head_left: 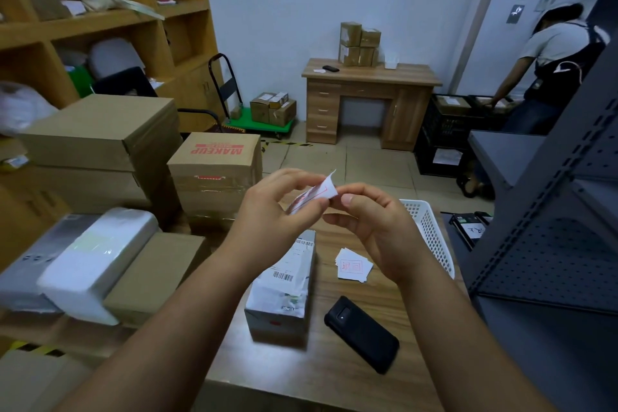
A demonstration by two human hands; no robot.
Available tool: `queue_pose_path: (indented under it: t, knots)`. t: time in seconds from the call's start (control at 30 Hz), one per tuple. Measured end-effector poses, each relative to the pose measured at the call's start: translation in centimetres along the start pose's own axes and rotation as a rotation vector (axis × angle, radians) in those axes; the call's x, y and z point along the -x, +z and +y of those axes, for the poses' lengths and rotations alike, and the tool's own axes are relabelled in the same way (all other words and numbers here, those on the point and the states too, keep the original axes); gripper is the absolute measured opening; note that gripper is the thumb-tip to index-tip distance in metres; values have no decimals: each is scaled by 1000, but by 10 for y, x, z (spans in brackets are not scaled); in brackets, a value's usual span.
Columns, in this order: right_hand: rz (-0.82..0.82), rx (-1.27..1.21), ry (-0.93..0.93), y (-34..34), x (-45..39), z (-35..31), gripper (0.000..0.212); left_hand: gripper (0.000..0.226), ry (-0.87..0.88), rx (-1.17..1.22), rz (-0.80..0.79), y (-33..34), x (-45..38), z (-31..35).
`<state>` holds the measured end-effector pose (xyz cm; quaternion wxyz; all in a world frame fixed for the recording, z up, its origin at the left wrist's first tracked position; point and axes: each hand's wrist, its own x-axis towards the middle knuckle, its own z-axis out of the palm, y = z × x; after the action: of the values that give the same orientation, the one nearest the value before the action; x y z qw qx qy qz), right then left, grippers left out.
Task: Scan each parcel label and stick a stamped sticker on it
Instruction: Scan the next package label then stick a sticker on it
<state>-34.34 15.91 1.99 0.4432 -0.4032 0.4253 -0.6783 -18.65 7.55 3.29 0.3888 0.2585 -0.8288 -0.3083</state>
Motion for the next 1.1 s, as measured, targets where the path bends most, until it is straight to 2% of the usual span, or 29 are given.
queue_pose_path:
  t: [0.2,1.1]
  knots:
    - [-32,15,-36,10,-8,-9,15,25,-70,63,36,-6,-4,2]
    - [55,208,-171,56,-44,-31,8,25,45,40,64,-45,-29,1]
